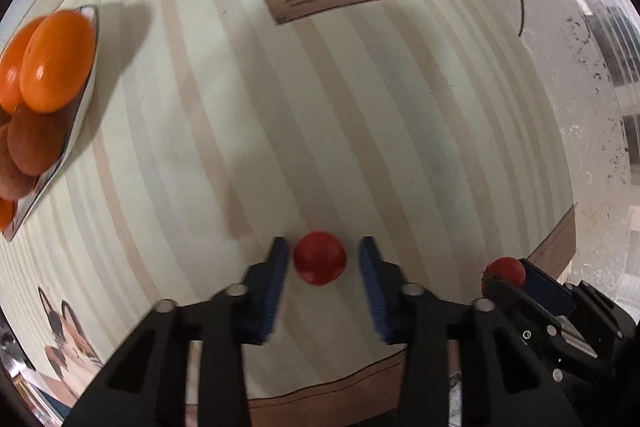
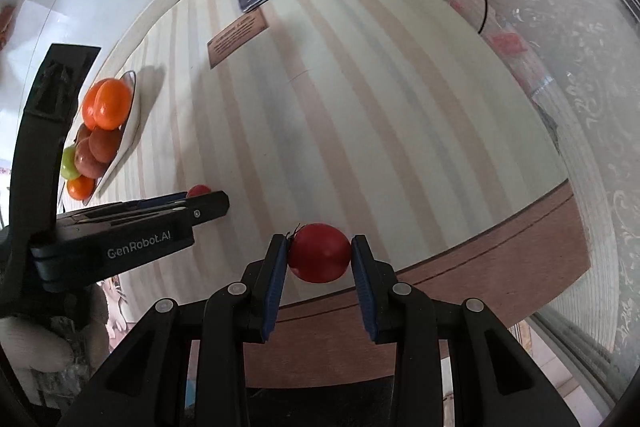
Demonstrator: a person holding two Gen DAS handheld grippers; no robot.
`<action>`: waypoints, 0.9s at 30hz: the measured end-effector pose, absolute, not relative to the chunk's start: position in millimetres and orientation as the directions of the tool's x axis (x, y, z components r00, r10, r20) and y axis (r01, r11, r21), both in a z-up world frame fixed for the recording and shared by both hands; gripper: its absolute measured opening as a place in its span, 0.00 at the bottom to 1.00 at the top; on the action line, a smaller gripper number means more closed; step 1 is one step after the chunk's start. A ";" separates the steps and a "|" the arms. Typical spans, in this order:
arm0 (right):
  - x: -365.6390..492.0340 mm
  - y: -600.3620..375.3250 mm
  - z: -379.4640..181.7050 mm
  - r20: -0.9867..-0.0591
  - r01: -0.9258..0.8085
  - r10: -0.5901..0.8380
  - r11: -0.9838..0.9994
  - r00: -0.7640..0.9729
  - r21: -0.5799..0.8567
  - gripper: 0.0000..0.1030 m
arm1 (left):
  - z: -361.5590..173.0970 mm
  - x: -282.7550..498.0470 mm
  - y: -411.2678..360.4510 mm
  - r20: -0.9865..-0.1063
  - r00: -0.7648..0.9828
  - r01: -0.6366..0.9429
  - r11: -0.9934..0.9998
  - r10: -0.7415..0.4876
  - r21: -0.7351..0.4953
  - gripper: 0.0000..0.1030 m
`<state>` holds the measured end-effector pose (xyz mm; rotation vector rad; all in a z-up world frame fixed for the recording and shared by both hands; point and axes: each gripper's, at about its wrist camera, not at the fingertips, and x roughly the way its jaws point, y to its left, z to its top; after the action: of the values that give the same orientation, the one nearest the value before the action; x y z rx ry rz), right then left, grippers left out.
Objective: Organize fruits
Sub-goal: 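Grasp a cherry tomato with the right tool while the left tool grasps the other tomato, then lower the cherry tomatoes onto the plate and open both tools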
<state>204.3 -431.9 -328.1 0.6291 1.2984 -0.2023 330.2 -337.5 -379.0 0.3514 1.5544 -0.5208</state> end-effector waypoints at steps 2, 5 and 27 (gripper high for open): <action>204.8 -433.8 -327.6 -0.939 0.482 0.201 0.816 0.281 0.319 0.34 | -378.7 329.8 -339.8 -0.994 -0.053 0.531 0.840 -0.097 -0.111 0.23; 206.1 -435.2 -325.5 -0.937 0.479 0.197 0.818 0.288 0.319 0.34 | -376.6 330.7 -340.9 -0.993 -0.046 0.528 0.841 -0.108 -0.116 0.22; 291.1 -342.8 -296.3 -0.876 0.268 0.331 0.861 0.352 0.433 0.34 | -300.3 369.4 -131.2 -0.944 0.069 0.079 0.945 -0.322 -0.317 0.22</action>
<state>291.1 -342.8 -296.3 0.5688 1.2301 0.0439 369.4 -131.2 -300.3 -0.2009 1.4737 -0.3052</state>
